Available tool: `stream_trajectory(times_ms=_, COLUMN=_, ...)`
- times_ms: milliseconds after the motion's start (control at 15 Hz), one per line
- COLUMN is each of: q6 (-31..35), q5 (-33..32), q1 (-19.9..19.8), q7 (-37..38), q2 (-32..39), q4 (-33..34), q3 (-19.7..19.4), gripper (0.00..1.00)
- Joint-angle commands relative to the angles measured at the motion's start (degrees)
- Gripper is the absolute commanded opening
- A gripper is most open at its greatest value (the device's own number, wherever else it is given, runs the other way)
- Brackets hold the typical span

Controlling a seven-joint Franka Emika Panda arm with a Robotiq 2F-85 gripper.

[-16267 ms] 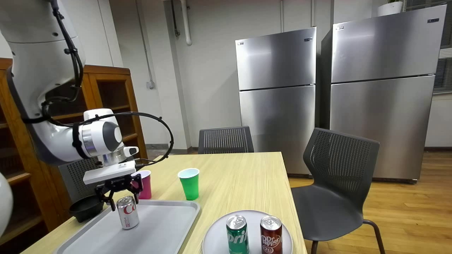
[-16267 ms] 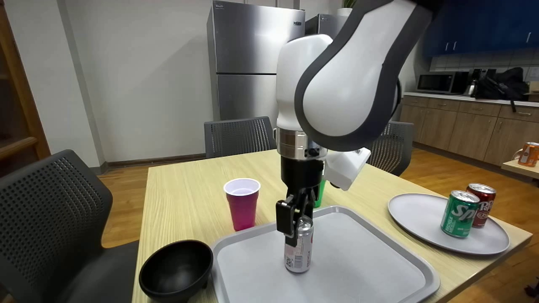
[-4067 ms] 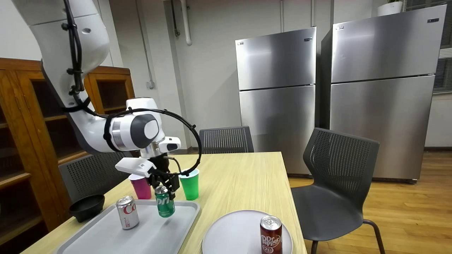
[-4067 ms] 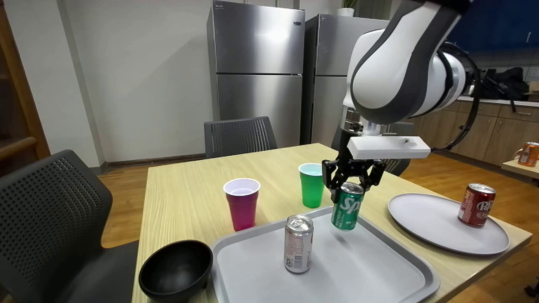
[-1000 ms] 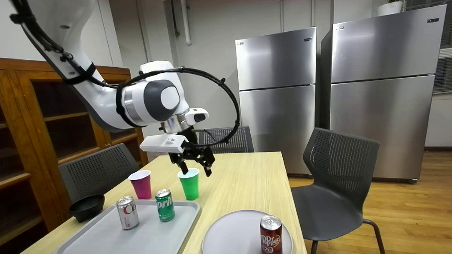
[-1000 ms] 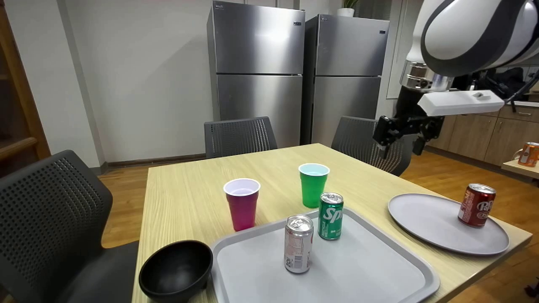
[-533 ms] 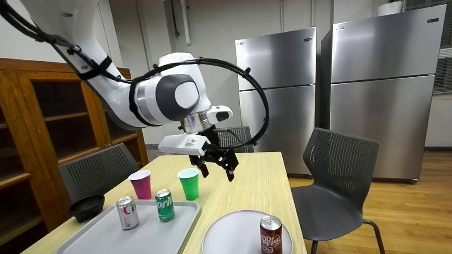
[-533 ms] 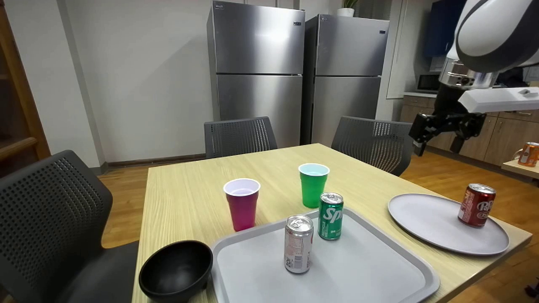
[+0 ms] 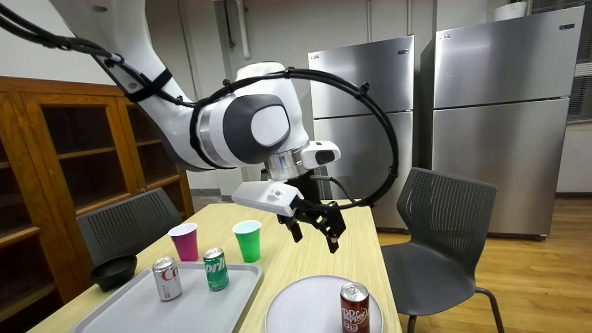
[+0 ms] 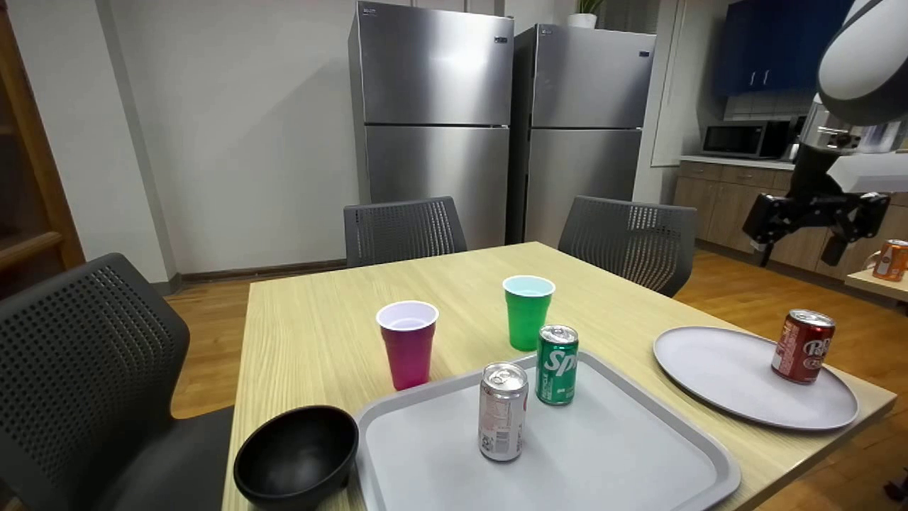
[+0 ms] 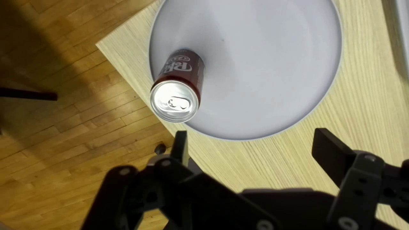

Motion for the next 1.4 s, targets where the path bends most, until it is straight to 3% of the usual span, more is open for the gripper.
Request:
stream_trajectory(times_ms=0, q6=-0.2, q5=0.1, q1=-1.1, q7=-0.4, q2=0.2, q4=0.1, q3=0.3, gripper=1.00)
stream_trajectory(times_ms=733, q6=-2.0, q5=1.3, q1=-1.6, q7=-0.7, q2=1.1, q4=1.0, q3=-0.2, gripper=1.00)
stream_trajectory(times_ms=1333, q6=-3.7, q5=1.9, q1=-3.6, q7=3.1, q2=8.3, q4=5.1, q3=-3.8, gripper=1.00)
